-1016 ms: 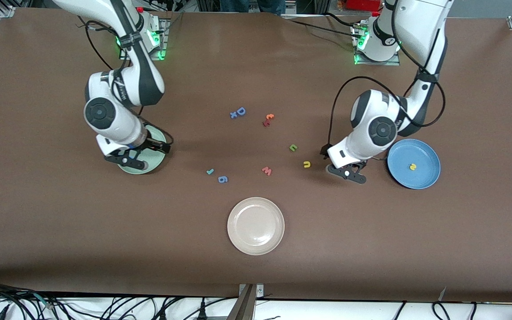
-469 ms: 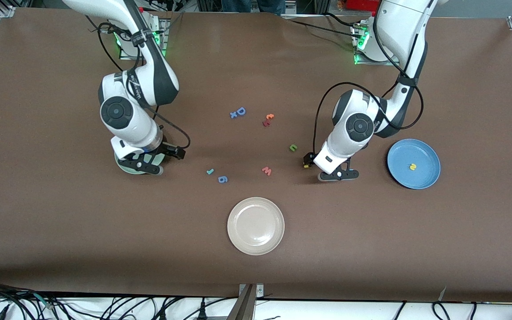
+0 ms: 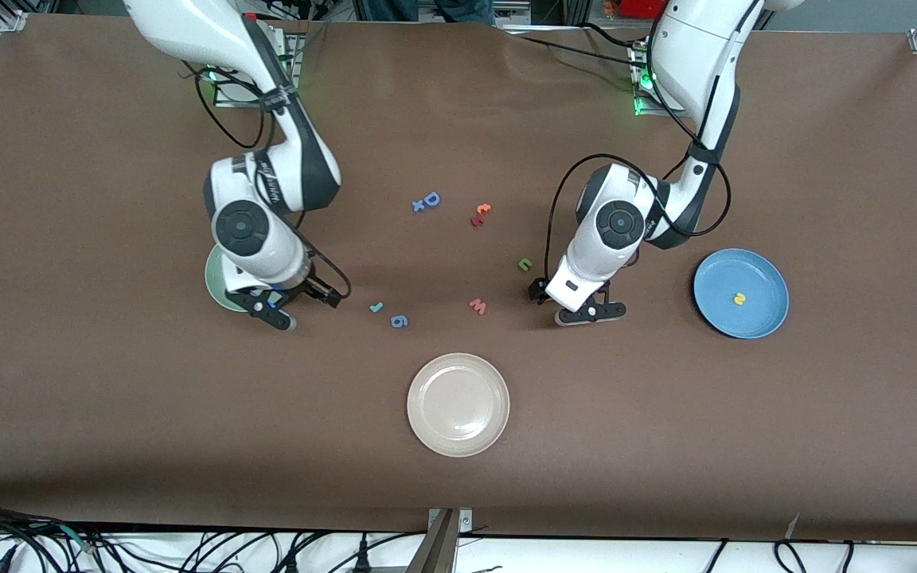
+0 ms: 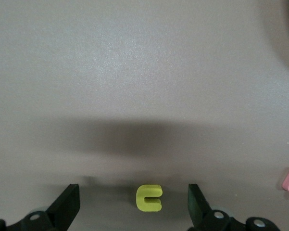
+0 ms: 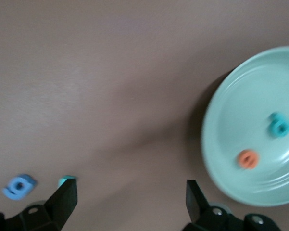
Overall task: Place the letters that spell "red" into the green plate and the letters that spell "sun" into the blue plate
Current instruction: 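Grasp the teal r with the right gripper while the left gripper grasps u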
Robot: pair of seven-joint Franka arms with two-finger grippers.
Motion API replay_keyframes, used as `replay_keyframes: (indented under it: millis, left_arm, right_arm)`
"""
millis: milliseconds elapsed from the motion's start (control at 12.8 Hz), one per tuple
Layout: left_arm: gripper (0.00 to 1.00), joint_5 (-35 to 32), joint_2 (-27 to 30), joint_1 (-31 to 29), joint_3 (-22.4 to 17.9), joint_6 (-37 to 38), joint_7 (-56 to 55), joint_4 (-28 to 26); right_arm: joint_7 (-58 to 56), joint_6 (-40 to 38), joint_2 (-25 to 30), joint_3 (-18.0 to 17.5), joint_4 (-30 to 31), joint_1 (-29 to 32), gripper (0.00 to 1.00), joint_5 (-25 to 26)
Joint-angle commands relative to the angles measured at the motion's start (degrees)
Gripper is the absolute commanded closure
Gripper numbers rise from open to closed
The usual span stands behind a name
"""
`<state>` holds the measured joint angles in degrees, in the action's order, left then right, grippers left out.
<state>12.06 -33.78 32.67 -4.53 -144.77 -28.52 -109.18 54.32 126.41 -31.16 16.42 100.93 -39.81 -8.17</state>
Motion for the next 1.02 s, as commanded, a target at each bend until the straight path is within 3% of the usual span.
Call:
replay_keyframes:
  millis: [0, 78, 234, 547, 781, 938]
  left_arm:
    - [0.04, 1.5, -1.5, 1.2, -0.7, -0.1, 0.2, 1.2]
    - [0.08, 1.5, -1.8, 1.3, -0.7, -0.1, 0.2, 1.1]
    - [0.14, 1.6, -3.0, 2.0, -0.7, -0.2, 0.0, 1.2]
    - [0.21, 1.7, -3.3, 2.3, -0.7, -0.3, 0.0, 1.1]
    - [0.44, 1.5, -3.3, 2.4, -0.7, -0.3, 0.7, 1.0]
    - [0.53, 1.5, -3.3, 2.4, -0.7, -0.3, 0.7, 1.0]
  right_arm:
    - [7.9, -0.6, -6.9, 0.2, -7.4, -1.3, 0.02, -0.8]
    - [9.4, -0.6, -7.8, -0.5, -8.5, -1.8, 0.15, -0.8]
    - [10.7, -0.5, -8.8, -1.0, -8.8, -2.0, 0.52, -0.8]
    - [11.2, 4.0, -10.8, -3.0, -8.8, -2.0, 0.51, -5.8]
    - [11.2, 4.4, -11.8, -3.0, -8.7, -2.5, 0.49, -6.2]
    - [11.2, 4.8, -12.0, -3.0, -8.6, -2.7, 0.50, -6.2]
